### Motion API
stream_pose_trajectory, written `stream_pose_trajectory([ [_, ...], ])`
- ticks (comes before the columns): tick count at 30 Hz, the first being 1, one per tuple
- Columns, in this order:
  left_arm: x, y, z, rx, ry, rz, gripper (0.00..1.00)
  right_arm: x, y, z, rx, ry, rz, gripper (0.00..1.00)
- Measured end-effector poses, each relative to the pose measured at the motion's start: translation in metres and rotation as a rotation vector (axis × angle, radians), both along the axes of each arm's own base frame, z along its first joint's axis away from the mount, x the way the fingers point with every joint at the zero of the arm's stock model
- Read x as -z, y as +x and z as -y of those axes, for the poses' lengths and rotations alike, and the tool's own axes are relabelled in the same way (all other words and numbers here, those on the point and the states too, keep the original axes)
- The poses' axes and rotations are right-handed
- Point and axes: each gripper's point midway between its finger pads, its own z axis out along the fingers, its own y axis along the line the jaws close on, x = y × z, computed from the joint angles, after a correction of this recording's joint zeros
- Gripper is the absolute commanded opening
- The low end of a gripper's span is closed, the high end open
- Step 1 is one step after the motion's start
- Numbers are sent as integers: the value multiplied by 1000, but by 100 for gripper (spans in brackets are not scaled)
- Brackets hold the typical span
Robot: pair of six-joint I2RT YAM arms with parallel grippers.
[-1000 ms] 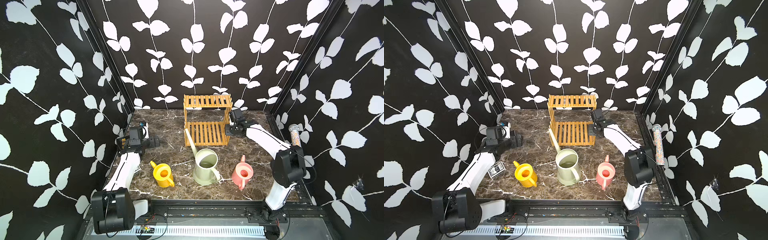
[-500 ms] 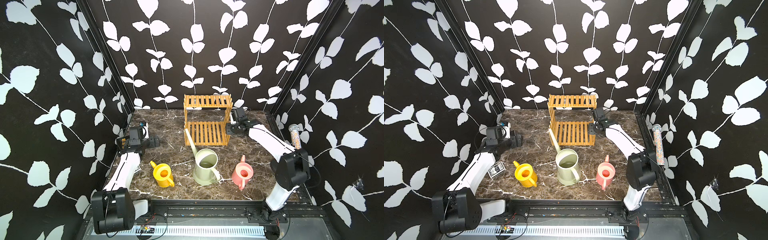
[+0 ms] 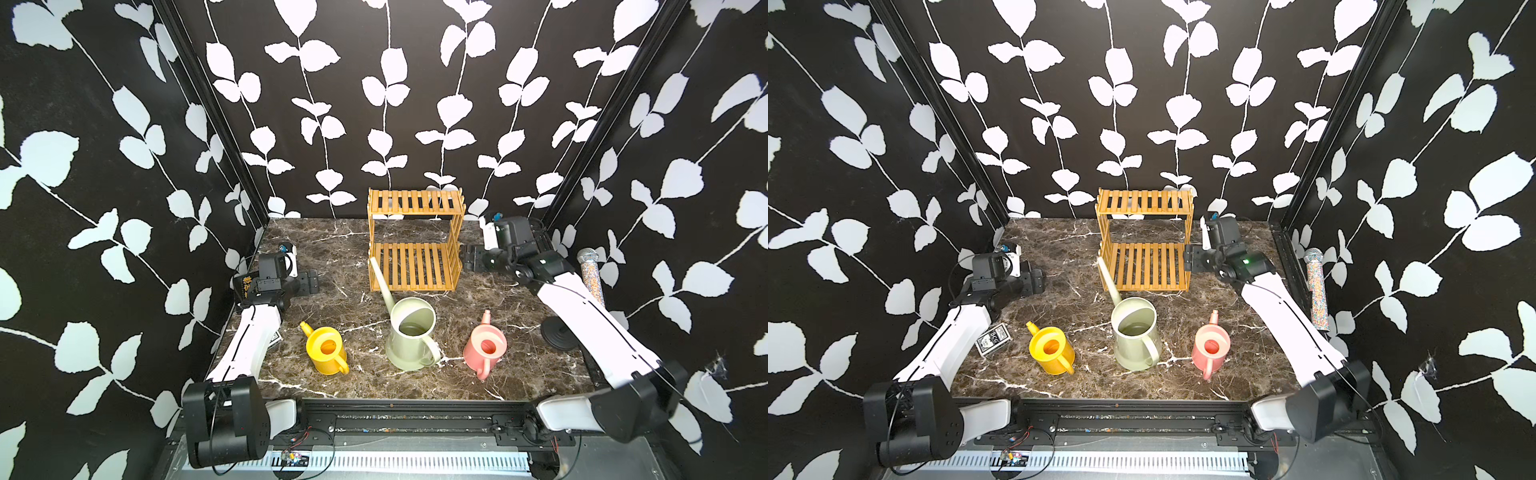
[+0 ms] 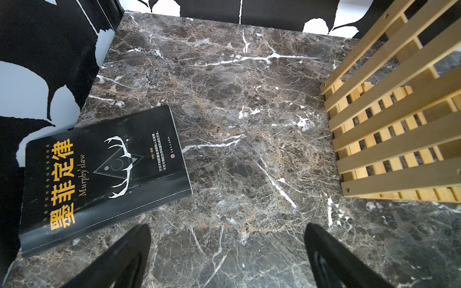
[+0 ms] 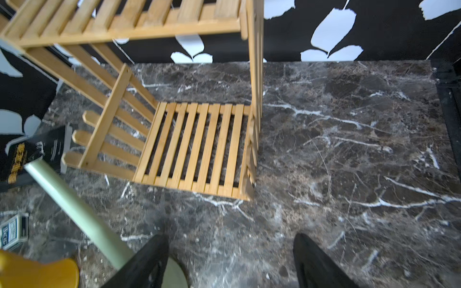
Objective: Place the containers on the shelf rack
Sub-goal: 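Pick up a container from the center of the board.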
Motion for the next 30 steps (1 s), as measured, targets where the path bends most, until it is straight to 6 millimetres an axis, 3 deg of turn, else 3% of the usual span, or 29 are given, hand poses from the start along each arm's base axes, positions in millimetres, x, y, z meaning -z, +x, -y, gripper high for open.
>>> stream_pose_trajectory([
  [3,0,0,-1,11,15,0,99,-1,-16,1,-18,3,-9,99],
  [9,-6,-1,2,43,25,8,99,-10,-50,-10,-92,10,8,99],
  [15,-21,0,15,147,36,25,98,2,-86,-34,-204,-6,-25,98],
  [20,-52,2,28,267,63,45,98,13,-119,-45,-271,-8,-52,94],
  [25,-93,5,43,411,120,58,98,15,-151,-38,-288,18,-41,91],
  [30,-119,-10,61,576,148,64,99,24,-177,-37,-311,64,-38,87],
])
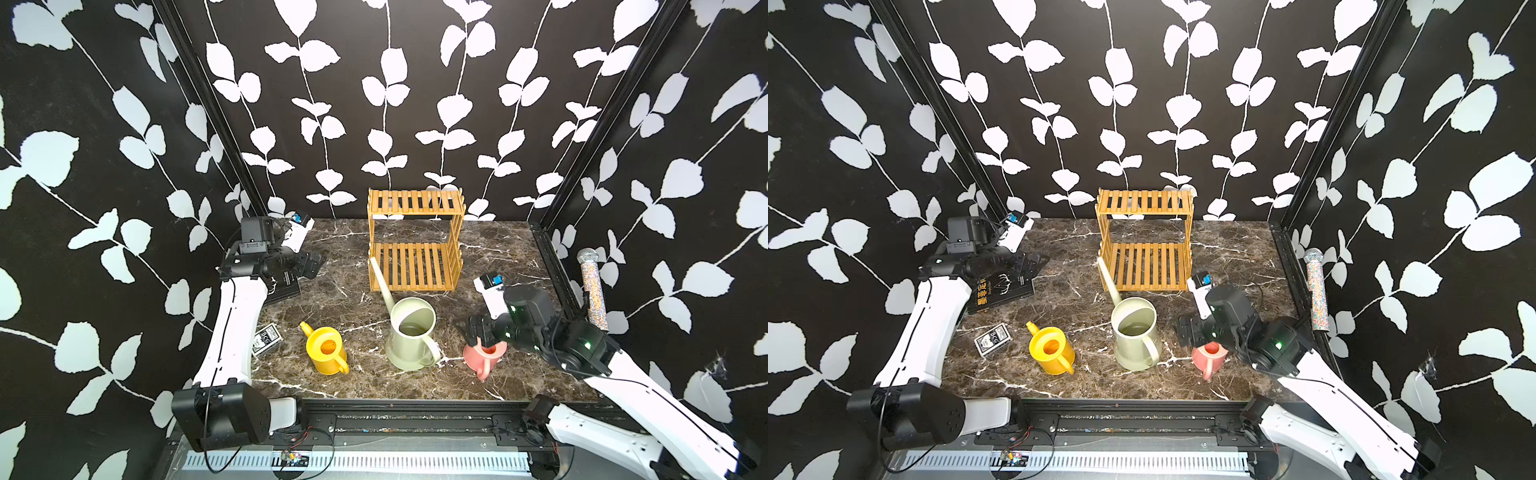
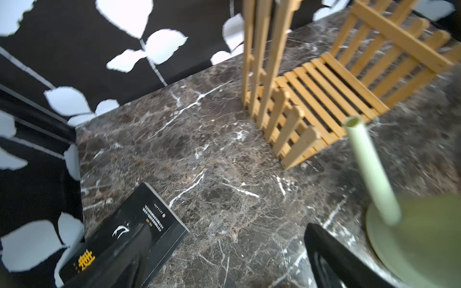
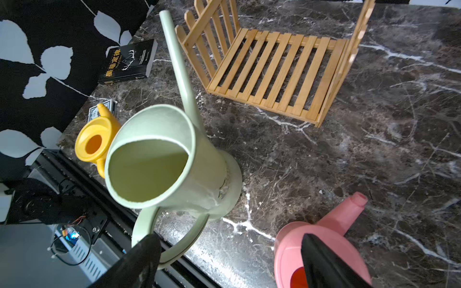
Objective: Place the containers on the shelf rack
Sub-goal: 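Pick up a container from the center of the board.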
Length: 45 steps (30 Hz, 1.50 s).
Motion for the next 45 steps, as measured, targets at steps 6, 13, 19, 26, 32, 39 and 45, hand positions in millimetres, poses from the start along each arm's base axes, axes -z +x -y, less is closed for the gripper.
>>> stream_pose_trajectory([
  [6,-5,-27,31,189,-23,-64,99,18,-21,-19,-75,-38,-25,86],
  [13,2,-53,51,304,-28,-132,98,34,-32,-45,-140,-99,-29,78],
  [19,6,-61,56,345,-15,-147,98,41,-34,-65,-167,-100,-31,76],
  [26,6,-63,60,368,-7,-143,98,41,-34,-78,-177,-77,-27,71],
  [32,7,-64,61,371,1,-144,99,40,-36,-83,-188,-75,-31,78],
  [39,7,-64,61,372,7,-144,99,40,-49,-97,-229,-88,-42,79],
  [45,7,-64,63,380,9,-143,98,52,-45,-100,-187,-125,-58,54],
])
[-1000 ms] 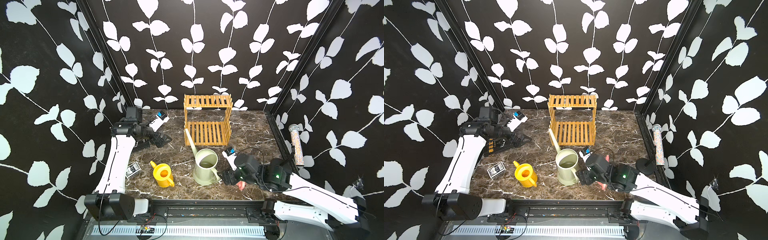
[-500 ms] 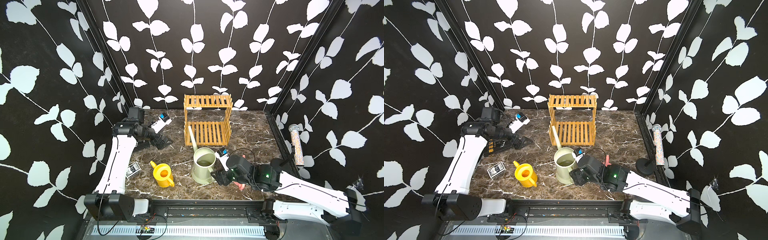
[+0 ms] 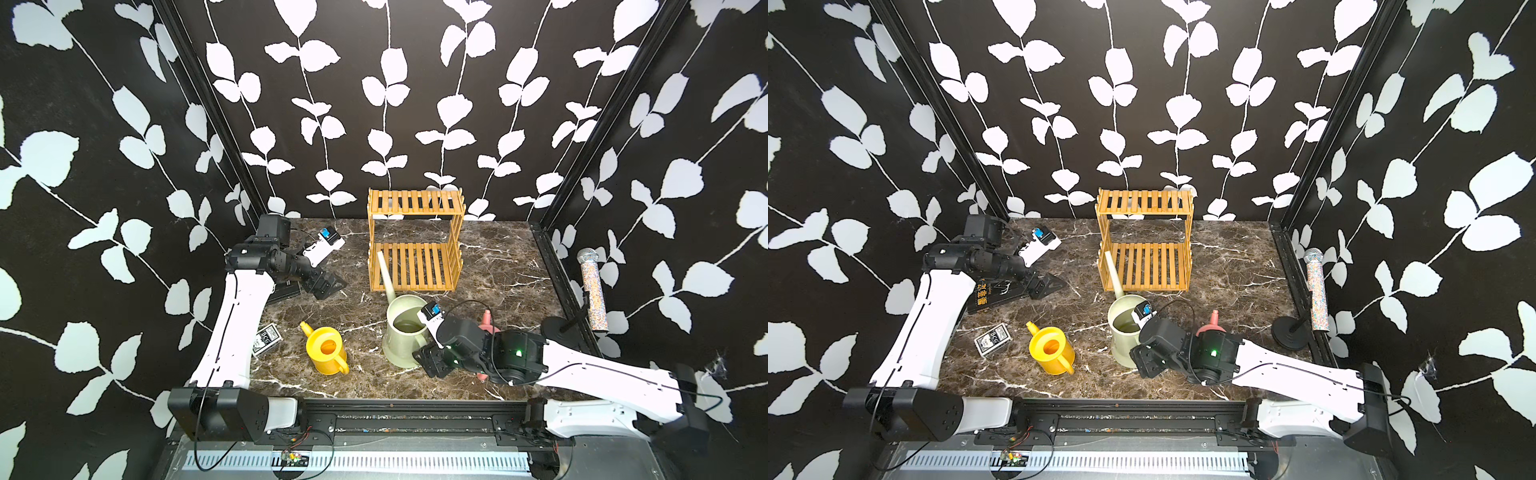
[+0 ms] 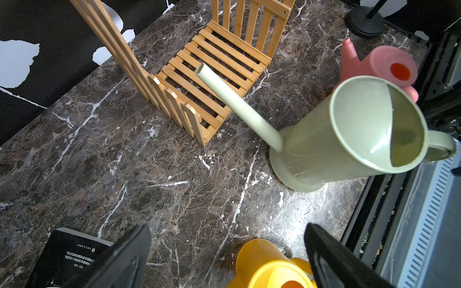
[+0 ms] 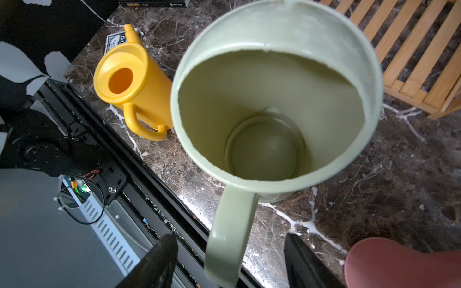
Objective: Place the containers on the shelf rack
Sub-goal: 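Pick up a container from the center of the board.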
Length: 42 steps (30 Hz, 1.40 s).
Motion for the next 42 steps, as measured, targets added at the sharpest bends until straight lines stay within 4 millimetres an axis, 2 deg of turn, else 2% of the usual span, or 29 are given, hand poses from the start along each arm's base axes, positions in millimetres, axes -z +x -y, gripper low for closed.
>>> stream_pose_trajectory([
  [3,0,0,0,0,0,0,99,-1,6,5,51,-2,18,40],
  [7,0,0,1,2,1,0,98,-5,12,21,114,35,58,33],
  [10,0,0,1,3,1,0,98,-12,15,32,148,48,86,31],
  [14,0,-1,1,4,1,0,98,-13,18,35,161,41,106,32],
  [22,0,-1,2,5,1,0,99,7,19,24,128,-37,92,35],
  [25,0,-1,2,6,1,0,98,10,19,23,119,-48,87,31],
  [33,-1,-2,3,9,1,6,98,8,21,24,118,-52,105,10],
  [42,-1,-2,3,10,0,6,98,7,21,32,126,-74,111,9],
])
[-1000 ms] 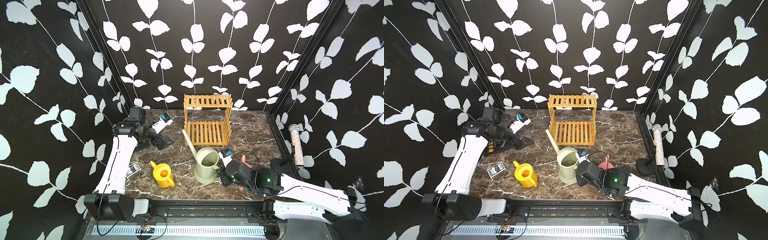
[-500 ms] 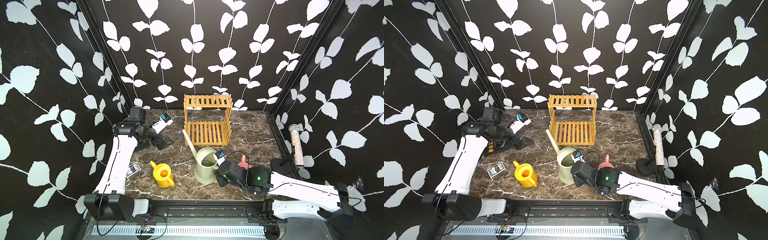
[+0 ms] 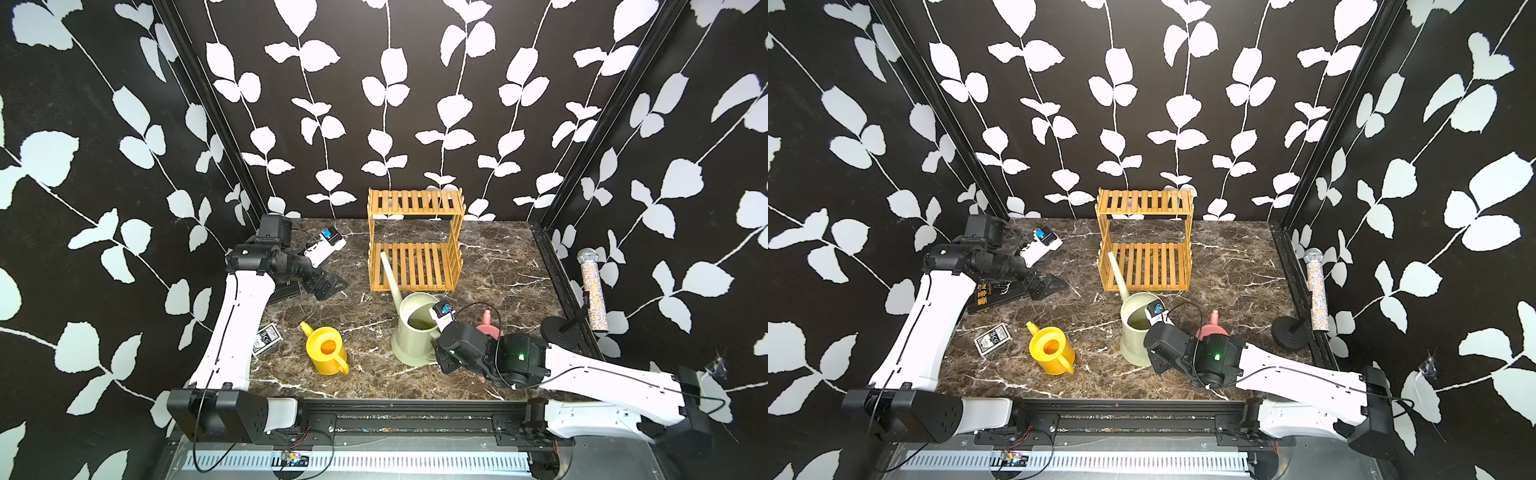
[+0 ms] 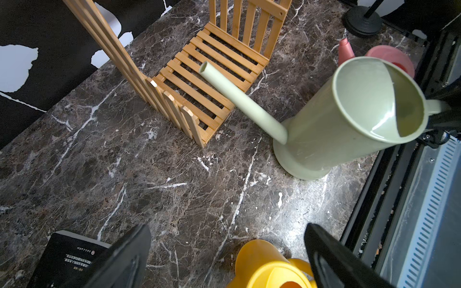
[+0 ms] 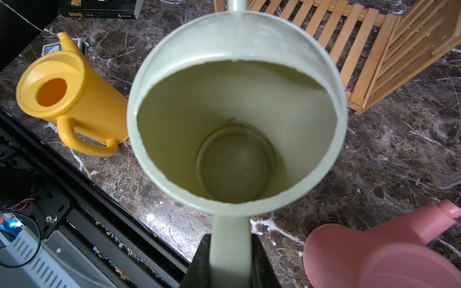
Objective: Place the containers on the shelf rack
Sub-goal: 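Pick up a container from the center of the board.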
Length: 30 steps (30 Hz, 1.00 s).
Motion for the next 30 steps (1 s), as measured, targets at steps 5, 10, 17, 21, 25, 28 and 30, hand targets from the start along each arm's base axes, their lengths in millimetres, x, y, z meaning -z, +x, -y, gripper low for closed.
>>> stream_pose_trajectory([
  [5,-2,3,2,-10,-9,5,98,-8,5,3,23,-10,27,5],
  [10,-3,5,3,-19,-25,4,98,-24,17,4,71,4,88,3],
  [17,-4,7,5,-36,-49,-4,98,-31,34,9,156,3,142,2],
  [21,-3,10,8,-53,-74,-15,98,-31,48,12,212,7,135,2],
  [25,-4,11,9,-55,-78,-13,98,-31,62,12,257,11,125,2],
  [28,-3,12,8,-54,-70,-8,98,-28,68,11,268,14,103,2],
  [30,-3,12,8,-53,-67,-7,99,-26,71,9,272,13,91,2],
])
